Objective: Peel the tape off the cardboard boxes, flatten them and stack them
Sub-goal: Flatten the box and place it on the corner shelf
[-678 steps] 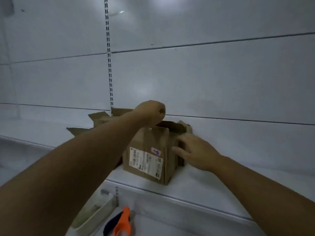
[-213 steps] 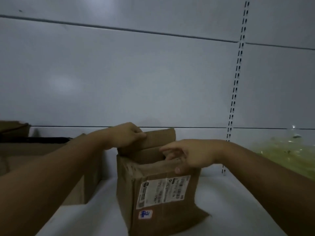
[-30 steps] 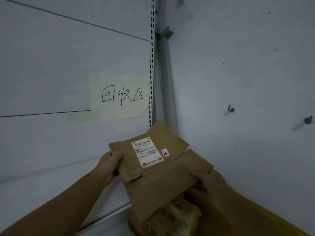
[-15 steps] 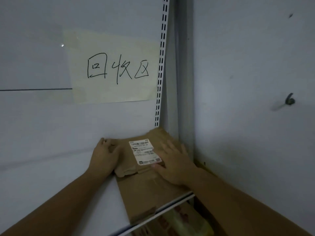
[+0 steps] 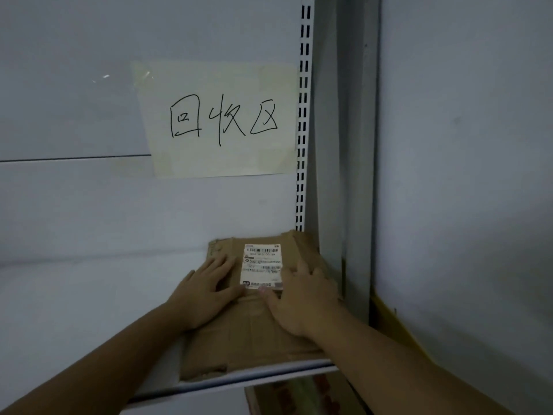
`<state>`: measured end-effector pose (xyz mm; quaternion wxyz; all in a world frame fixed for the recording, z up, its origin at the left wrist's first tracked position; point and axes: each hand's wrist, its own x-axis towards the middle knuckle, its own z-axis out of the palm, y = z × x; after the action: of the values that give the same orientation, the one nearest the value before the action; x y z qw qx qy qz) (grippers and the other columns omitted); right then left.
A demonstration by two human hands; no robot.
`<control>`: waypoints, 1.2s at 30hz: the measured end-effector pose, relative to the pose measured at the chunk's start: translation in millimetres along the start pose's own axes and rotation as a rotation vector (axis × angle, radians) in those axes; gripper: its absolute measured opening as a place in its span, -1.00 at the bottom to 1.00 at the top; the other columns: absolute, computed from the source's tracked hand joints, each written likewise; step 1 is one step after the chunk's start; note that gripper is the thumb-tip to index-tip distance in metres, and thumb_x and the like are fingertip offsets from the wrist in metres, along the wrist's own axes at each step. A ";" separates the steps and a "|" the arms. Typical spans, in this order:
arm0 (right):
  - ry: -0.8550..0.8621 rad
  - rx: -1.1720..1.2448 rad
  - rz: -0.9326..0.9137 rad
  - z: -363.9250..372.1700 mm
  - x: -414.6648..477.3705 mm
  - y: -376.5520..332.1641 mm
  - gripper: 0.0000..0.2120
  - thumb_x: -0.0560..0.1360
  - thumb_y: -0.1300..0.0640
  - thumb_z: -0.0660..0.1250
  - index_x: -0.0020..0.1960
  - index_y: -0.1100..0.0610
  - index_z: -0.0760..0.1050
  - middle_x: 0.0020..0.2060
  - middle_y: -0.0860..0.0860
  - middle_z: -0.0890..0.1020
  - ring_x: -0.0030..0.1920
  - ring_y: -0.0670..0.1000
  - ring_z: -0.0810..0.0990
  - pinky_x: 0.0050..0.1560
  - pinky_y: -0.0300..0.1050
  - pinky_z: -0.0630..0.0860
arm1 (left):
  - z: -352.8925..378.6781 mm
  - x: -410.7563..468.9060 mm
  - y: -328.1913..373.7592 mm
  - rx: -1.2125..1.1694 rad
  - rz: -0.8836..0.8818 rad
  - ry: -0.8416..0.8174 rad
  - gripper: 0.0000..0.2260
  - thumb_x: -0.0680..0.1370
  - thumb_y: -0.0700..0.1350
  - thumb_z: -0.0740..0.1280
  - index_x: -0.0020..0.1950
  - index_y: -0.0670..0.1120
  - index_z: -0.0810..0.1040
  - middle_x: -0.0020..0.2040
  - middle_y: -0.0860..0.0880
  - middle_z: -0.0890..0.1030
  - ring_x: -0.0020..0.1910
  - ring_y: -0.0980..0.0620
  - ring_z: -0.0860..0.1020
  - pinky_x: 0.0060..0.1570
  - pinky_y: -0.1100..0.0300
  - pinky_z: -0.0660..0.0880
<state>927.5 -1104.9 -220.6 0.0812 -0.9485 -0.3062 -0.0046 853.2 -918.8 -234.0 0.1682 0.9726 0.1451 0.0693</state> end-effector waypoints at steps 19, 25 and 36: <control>-0.096 -0.011 -0.061 10.3 23.3 12.3 -0.31 0.50 -0.35 -0.15 0.52 -0.02 -0.11 0.52 0.14 -0.13 0.49 0.25 -0.11 0.42 0.31 -0.02 | -3.6 -8.2 16.8 -0.072 -0.249 0.058 -0.45 0.50 0.30 0.13 0.47 0.25 0.12 0.53 0.10 0.14 0.48 -0.08 0.15 0.42 0.00 0.08; 0.177 0.035 -0.198 -2.0 0.4 0.8 -0.58 0.58 -0.12 0.01 0.33 0.02 0.40 0.33 0.02 0.45 0.28 0.05 0.38 0.29 0.02 0.27 | -16.2 -38.2 30.1 0.032 -0.222 0.003 -0.54 0.54 0.26 0.08 0.34 0.04 0.32 0.32 -0.09 0.47 0.22 -0.11 0.47 0.16 0.05 0.37; 0.061 -0.132 -0.101 -35.7 -24.1 -139.8 -0.62 0.58 -0.06 0.04 0.34 0.00 0.34 0.40 0.20 0.27 0.44 0.22 0.12 0.43 0.14 0.08 | -183.0 -275.6 -132.6 0.398 -0.526 0.105 -0.53 0.58 0.18 0.11 0.39 -0.05 0.36 0.41 -0.07 0.40 0.36 -0.07 0.36 0.28 0.10 0.28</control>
<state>828.1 -1012.8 -165.6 0.0275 -0.9346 -0.3499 -0.0576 523.9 -827.3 -132.8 -0.0205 0.9107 0.4102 0.0438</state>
